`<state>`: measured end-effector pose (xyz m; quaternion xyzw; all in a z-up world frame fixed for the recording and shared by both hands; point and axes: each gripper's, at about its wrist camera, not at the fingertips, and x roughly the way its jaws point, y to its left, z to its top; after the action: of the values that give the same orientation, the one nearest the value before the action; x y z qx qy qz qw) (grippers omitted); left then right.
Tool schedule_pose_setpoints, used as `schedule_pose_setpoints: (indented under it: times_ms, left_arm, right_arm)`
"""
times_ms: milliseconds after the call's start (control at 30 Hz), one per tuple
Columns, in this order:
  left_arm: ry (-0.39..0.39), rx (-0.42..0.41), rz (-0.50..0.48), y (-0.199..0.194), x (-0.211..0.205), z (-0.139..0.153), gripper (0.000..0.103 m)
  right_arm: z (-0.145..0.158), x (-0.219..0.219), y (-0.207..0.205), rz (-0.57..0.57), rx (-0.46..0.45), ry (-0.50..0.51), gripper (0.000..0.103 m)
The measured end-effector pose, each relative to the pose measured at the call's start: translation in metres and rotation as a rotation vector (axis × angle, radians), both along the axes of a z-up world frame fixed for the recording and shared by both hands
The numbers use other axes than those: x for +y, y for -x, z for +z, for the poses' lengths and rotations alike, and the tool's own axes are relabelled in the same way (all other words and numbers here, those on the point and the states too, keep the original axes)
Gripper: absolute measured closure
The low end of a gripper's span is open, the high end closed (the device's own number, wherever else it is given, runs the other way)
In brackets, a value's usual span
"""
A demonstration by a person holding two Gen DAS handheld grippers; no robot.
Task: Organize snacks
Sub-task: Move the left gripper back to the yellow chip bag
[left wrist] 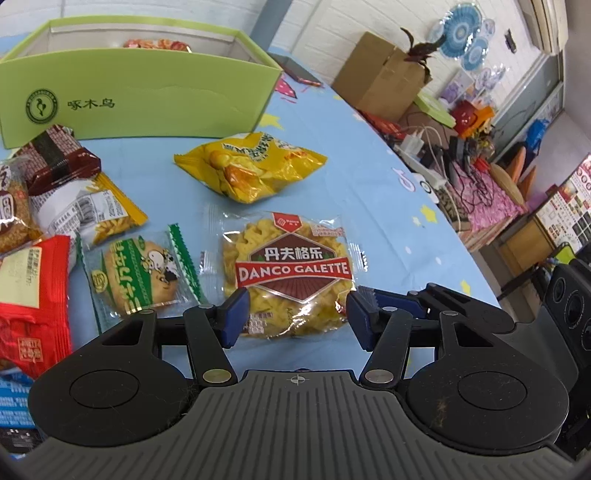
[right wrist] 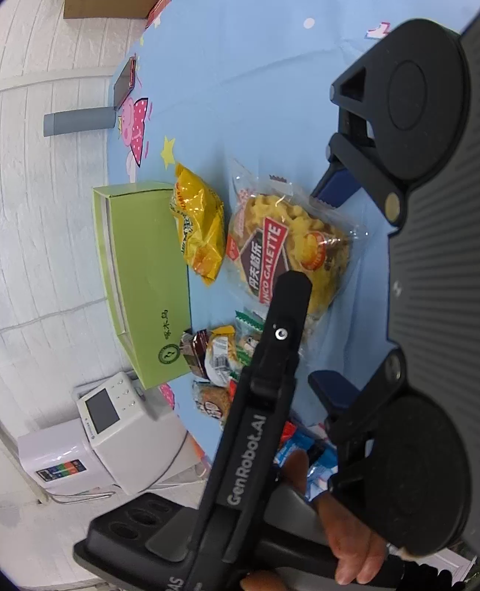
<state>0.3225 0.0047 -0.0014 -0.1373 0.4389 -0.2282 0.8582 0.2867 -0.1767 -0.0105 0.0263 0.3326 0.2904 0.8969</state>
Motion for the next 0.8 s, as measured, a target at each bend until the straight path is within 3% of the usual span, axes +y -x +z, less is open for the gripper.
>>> schedule_pose_setpoints:
  times_ms: [133, 267, 500, 667, 800]
  left_arm:
    - [0.001, 0.0, -0.028, 0.007, -0.003, -0.001, 0.059]
    - [0.041, 0.02, -0.034, 0.005, 0.004, 0.005, 0.059]
    - [0.077, -0.058, 0.048, -0.019, 0.032, 0.03, 0.053]
    - [0.093, -0.03, 0.091, -0.066, 0.034, 0.029, 0.046]
    - [0.075, 0.017, 0.123, -0.099, 0.03, 0.019, 0.044]
  right_arm:
    - [0.001, -0.005, 0.003, 0.019, 0.029, -0.042, 0.009]
    - [0.007, -0.011, 0.004, 0.005, 0.018, -0.015, 0.01]
    - [0.028, -0.032, 0.003, -0.052, -0.05, 0.0, 0.01]
    - [0.049, -0.029, -0.034, -0.069, -0.144, -0.002, 0.01]
    - [0.048, -0.017, -0.076, -0.08, -0.174, 0.047, 0.01]
